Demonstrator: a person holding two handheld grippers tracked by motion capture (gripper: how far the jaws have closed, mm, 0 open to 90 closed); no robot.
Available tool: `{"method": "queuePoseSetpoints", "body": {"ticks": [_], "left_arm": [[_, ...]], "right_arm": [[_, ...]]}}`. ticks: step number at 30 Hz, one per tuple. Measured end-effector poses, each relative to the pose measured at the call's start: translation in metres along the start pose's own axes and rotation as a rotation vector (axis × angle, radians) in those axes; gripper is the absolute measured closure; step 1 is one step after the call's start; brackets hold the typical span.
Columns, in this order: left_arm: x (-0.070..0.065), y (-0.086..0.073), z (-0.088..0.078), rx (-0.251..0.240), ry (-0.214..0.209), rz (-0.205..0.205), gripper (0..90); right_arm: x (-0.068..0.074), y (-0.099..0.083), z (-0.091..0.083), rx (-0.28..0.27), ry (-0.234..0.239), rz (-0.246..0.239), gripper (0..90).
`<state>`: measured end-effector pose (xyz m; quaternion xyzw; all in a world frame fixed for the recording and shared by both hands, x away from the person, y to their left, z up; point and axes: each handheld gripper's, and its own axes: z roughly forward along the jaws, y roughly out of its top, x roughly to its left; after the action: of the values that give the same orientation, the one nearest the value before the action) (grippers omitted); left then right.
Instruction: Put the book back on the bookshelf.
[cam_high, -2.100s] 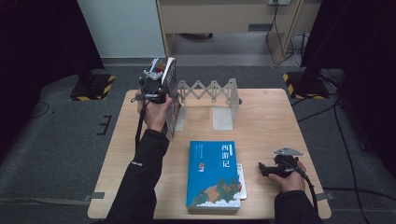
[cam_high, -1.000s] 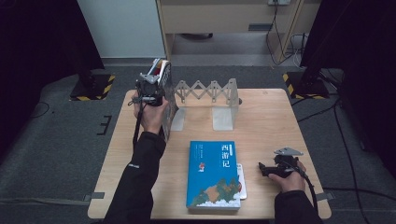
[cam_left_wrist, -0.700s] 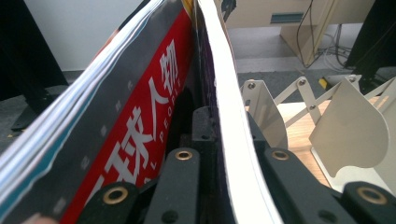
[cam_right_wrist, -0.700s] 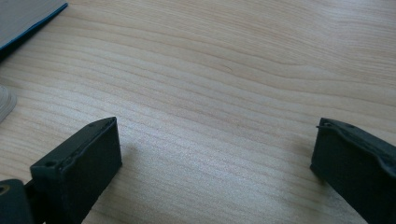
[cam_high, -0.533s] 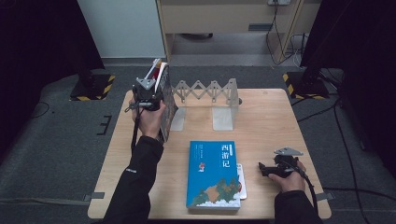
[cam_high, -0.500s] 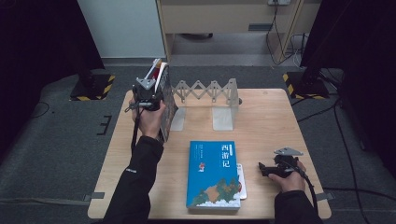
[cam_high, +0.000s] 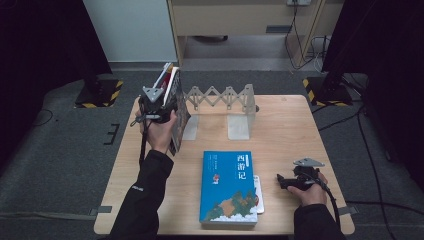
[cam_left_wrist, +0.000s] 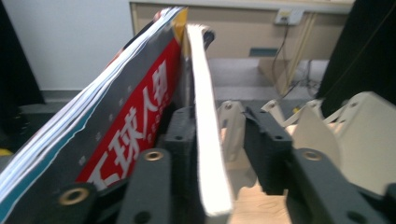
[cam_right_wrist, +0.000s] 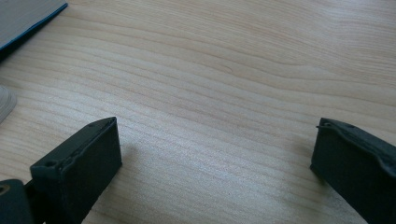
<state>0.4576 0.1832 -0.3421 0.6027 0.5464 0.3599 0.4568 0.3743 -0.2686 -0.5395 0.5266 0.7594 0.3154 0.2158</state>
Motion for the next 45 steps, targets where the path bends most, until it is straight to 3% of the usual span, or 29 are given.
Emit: {"method": "queuePoseSetpoints", "body": {"ticks": [3, 10, 17, 22, 29, 37, 45], "left_arm": [[0.000, 0.002, -0.004, -0.029, -0.006, -0.005, 58.2], [0.004, 0.007, -0.017, -0.099, -0.072, -0.049, 49.9], [0.010, 0.004, -0.025, -0.147, -0.148, -0.088, 46.2], [0.014, 0.001, -0.029, -0.169, -0.176, -0.109, 43.2], [0.017, -0.003, -0.038, -0.180, -0.219, -0.113, 41.5], [0.015, -0.012, -0.052, -0.208, -0.272, -0.062, 39.7], [0.021, -0.029, -0.067, -0.185, -0.293, -0.043, 38.6]], "right_arm": [[0.000, 0.000, 0.000, 0.000, 0.000, 0.000, 1.7], [0.000, 0.000, 0.000, 0.000, 0.000, 0.000, 1.6], [0.000, 0.000, 0.000, 0.001, 0.001, 0.002, 1.6], [0.000, 0.000, 0.000, 0.001, 0.001, 0.002, 1.6], [0.000, 0.000, 0.000, 0.001, 0.001, 0.002, 1.6], [0.000, 0.000, 0.000, 0.001, 0.001, 0.002, 1.6], [0.000, 0.000, 0.000, 0.001, 0.001, 0.002, 1.6]]}}
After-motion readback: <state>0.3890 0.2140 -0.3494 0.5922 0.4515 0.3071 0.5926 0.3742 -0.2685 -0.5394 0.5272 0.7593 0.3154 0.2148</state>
